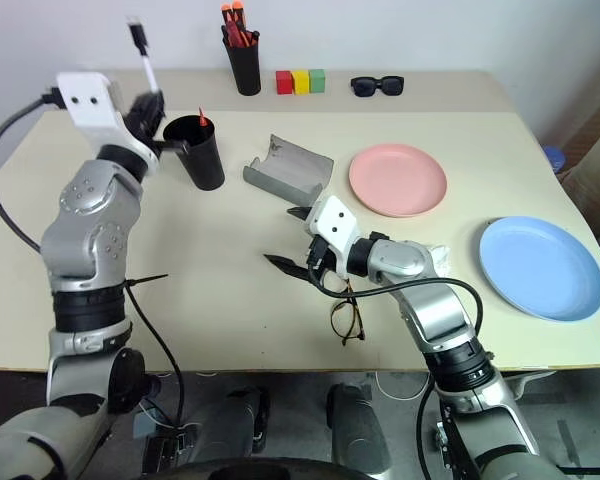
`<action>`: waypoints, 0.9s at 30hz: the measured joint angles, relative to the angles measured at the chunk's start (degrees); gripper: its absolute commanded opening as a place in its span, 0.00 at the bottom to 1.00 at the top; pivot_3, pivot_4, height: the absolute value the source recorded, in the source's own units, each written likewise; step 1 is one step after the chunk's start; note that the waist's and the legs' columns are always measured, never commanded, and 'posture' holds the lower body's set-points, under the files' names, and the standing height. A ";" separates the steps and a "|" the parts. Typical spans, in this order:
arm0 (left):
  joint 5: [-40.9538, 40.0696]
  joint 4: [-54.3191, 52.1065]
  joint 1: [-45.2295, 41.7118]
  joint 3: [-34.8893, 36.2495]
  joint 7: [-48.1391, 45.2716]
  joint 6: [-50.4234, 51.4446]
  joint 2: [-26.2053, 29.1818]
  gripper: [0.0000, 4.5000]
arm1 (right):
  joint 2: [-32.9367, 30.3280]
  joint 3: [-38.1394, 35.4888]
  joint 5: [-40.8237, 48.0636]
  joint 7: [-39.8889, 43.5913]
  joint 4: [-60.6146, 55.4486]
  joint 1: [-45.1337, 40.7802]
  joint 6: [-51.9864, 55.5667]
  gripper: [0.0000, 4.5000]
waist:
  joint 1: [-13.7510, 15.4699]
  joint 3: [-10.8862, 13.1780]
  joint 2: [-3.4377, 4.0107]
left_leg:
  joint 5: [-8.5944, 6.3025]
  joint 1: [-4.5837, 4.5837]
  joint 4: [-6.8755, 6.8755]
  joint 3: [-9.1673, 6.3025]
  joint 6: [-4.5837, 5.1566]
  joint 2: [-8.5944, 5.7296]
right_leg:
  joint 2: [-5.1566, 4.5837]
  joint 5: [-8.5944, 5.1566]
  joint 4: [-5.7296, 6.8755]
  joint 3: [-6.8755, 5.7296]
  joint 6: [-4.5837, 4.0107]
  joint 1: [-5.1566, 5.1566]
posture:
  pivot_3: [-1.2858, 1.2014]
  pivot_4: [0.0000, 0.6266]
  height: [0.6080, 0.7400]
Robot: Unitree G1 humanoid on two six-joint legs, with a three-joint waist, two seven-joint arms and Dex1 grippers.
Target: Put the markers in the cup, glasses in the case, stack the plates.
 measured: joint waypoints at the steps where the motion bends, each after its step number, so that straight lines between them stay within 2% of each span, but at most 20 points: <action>1: 1.28 3.28 -0.95 -0.48 0.42 -3.04 -0.01 0.01 | 0.70 0.02 -0.09 -0.25 0.16 -0.11 -0.10 1.00 | -0.01 0.00 0.00 | 0.00 0.00 -0.01 0.00 0.00 0.00 | 0.00 0.00 0.00 0.00 0.00 0.00 | 0.52 0.24 1.00; 6: 7.58 20.93 -5.81 -3.00 3.70 -17.98 -1.15 0.01 | 6.40 0.02 -1.97 -5.39 1.85 -2.80 -2.09 1.00 | -0.06 0.00 0.00 | -0.01 -0.02 -0.02 0.00 0.01 0.00 | -0.01 0.01 0.02 -0.02 0.01 -0.03 | 0.52 0.24 1.00; 11: 8.98 30.56 -6.90 -3.12 5.49 -25.88 -2.64 0.01 | 9.73 -0.65 -4.37 -11.73 3.89 -4.09 -3.55 1.00 | -0.07 0.00 0.00 | -0.01 -0.06 -0.04 -0.01 0.02 -0.01 | -0.02 0.01 0.04 -0.02 0.02 -0.08 | 0.52 0.24 1.00; 27: 9.04 33.47 -6.68 -3.08 6.48 -28.75 -4.08 0.01 | 9.86 -1.35 -4.90 -14.09 4.12 -4.07 -3.73 1.00 | -0.17 0.00 0.00 | -0.01 -0.05 -0.04 -0.02 0.03 -0.01 | -0.01 0.02 0.07 -0.03 0.03 -0.08 | 0.52 0.24 1.00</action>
